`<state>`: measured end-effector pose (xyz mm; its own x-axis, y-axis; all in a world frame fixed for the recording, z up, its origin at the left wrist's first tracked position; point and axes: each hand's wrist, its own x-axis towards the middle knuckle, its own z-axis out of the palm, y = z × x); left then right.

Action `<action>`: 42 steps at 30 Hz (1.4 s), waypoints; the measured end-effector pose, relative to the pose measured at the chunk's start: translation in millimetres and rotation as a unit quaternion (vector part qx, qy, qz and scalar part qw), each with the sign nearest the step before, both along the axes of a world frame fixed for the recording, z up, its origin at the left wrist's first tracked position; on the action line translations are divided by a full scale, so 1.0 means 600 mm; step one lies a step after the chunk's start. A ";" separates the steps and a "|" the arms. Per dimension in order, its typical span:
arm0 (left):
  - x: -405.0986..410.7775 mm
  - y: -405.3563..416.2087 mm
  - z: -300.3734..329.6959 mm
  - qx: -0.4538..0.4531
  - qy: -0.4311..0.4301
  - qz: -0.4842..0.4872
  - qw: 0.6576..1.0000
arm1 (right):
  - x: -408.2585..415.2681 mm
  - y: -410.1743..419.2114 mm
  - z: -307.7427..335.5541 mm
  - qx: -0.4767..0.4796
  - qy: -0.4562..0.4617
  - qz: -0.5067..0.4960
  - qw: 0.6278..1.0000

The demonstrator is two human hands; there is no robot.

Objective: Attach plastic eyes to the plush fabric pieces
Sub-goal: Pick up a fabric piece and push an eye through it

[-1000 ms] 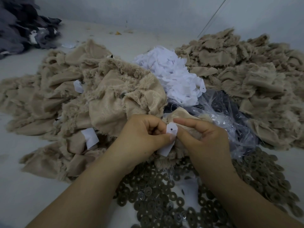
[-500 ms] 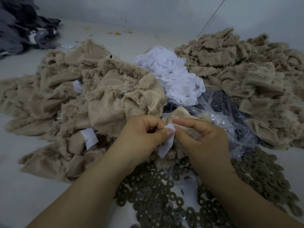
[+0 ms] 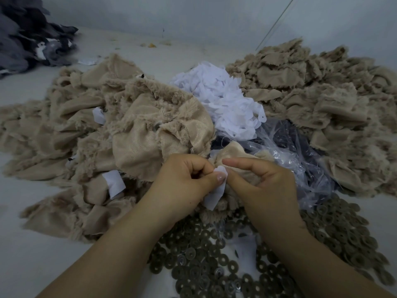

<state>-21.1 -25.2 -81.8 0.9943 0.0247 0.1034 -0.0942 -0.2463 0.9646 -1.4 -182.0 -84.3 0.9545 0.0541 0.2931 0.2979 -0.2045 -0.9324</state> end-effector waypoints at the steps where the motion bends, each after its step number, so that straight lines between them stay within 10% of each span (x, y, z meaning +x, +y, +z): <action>1: 0.000 -0.001 0.000 0.007 -0.004 0.002 1.000 | 0.000 0.000 0.001 -0.003 -0.002 0.001 1.000; 24: -0.004 -0.014 0.002 0.148 -0.277 0.100 0.944 | -0.007 0.003 0.021 0.096 0.098 0.021 0.990; 42: -0.005 -0.018 -0.002 -0.014 -0.136 0.061 0.989 | -0.004 0.001 0.020 0.057 0.084 -0.037 0.994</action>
